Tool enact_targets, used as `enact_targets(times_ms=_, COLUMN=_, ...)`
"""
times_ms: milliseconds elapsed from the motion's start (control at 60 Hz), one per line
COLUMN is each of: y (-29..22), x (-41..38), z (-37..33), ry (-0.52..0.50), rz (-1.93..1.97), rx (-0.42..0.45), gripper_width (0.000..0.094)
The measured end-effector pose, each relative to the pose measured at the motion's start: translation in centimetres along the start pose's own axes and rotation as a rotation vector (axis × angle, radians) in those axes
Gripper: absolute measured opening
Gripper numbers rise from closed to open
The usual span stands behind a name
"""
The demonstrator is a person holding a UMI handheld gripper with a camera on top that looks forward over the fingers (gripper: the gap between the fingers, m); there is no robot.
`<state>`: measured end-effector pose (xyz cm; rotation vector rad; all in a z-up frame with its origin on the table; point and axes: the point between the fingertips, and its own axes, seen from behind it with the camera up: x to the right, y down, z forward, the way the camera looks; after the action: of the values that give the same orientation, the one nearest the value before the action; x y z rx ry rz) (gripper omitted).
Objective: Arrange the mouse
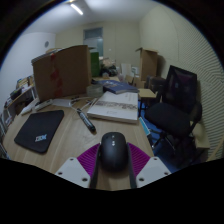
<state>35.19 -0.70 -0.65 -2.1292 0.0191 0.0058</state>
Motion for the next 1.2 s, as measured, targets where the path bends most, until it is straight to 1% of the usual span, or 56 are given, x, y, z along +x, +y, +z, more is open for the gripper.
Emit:
enact_targets(times_ms=133, y=-0.1, x=0.0, z=0.0, ry=0.001, rz=0.063, rx=-0.084, gripper_width=0.0357)
enact_targets(times_ms=183, y=-0.6, x=0.1, z=-0.4, ry=-0.001, rz=0.125, rx=-0.11, gripper_width=0.0338)
enact_targets(times_ms=200, y=-1.0, x=0.2, z=-0.6, ry=0.004, rz=0.138, rx=-0.108, gripper_width=0.0335)
enact_targets(times_ms=283, y=-6.5, x=0.3, z=-2.5, ry=0.046, rz=0.141, rx=-0.013, gripper_width=0.0329)
enact_targets(times_ms=333, y=-10.5, x=-1.6, z=-3.9, ry=0.035, rz=0.139, rx=0.053, gripper_width=0.0328)
enact_targets(times_ms=367, y=-13.9, x=-3.3, z=-4.4, ry=0.023, rz=0.141, rx=0.1, gripper_width=0.0328)
enact_targets(times_ms=417, y=-17.4, x=-6.8, z=-5.7, ry=0.003, rz=0.127, rx=0.174, gripper_width=0.0327)
enact_targets(times_ms=483, y=-21.1, x=-12.1, z=-6.3, ry=-0.023, rz=0.095, rx=0.241, gripper_width=0.0324)
enact_targets(times_ms=517, y=-21.7, x=-15.2, z=-5.6, ry=-0.041, rz=0.086, rx=0.252, gripper_width=0.0327)
enact_targets(times_ms=583, y=-20.6, x=-21.3, z=-3.9, ry=-0.075, rz=0.061, rx=0.229, gripper_width=0.0327)
enact_targets(times_ms=683, y=-15.4, x=-27.8, z=-0.9, ry=-0.084, rz=-0.019, rx=0.145, gripper_width=0.033)
enact_targets(times_ms=800, y=-7.6, x=-31.6, z=2.6, ry=-0.079, rz=-0.061, rx=0.023, gripper_width=0.0332)
enact_targets(times_ms=883, y=-3.7, x=-32.7, z=4.0, ry=-0.064, rz=-0.083, rx=-0.046, gripper_width=0.0342)
enact_targets(times_ms=917, y=-2.6, x=-32.8, z=4.5, ry=-0.058, rz=-0.1, rx=-0.073, gripper_width=0.0369)
enact_targets(times_ms=950, y=-3.0, x=-32.8, z=4.8, ry=-0.048, rz=-0.112, rx=-0.022, gripper_width=0.036)
enact_targets(times_ms=967, y=-3.1, x=-32.8, z=4.9, ry=-0.043, rz=-0.122, rx=-0.03, gripper_width=0.041)
enact_targets(times_ms=983, y=-2.9, x=-32.8, z=4.8, ry=-0.043, rz=-0.124, rx=-0.03, gripper_width=0.0387)
enact_targets(times_ms=1000, y=-3.1, x=-32.8, z=4.9, ry=-0.043, rz=-0.122, rx=-0.026, gripper_width=0.0399)
enact_targets(times_ms=1017, y=-2.9, x=-32.8, z=4.8, ry=-0.044, rz=-0.12, rx=-0.038, gripper_width=0.0426)
enact_targets(times_ms=1033, y=-2.8, x=-32.8, z=4.9, ry=-0.046, rz=-0.114, rx=-0.045, gripper_width=0.0417)
enact_targets(times_ms=1067, y=-2.8, x=-32.9, z=4.9, ry=-0.053, rz=-0.101, rx=-0.06, gripper_width=0.0455)
enact_targets(times_ms=1133, y=-2.6, x=-32.8, z=5.0, ry=-0.073, rz=-0.092, rx=-0.122, gripper_width=0.05)
enact_targets(times_ms=1167, y=-2.3, x=-32.6, z=4.7, ry=-0.075, rz=-0.076, rx=-0.162, gripper_width=0.0594)
enact_targets(times_ms=1200, y=-2.1, x=-32.4, z=4.1, ry=-0.08, rz=-0.065, rx=-0.193, gripper_width=0.0597)
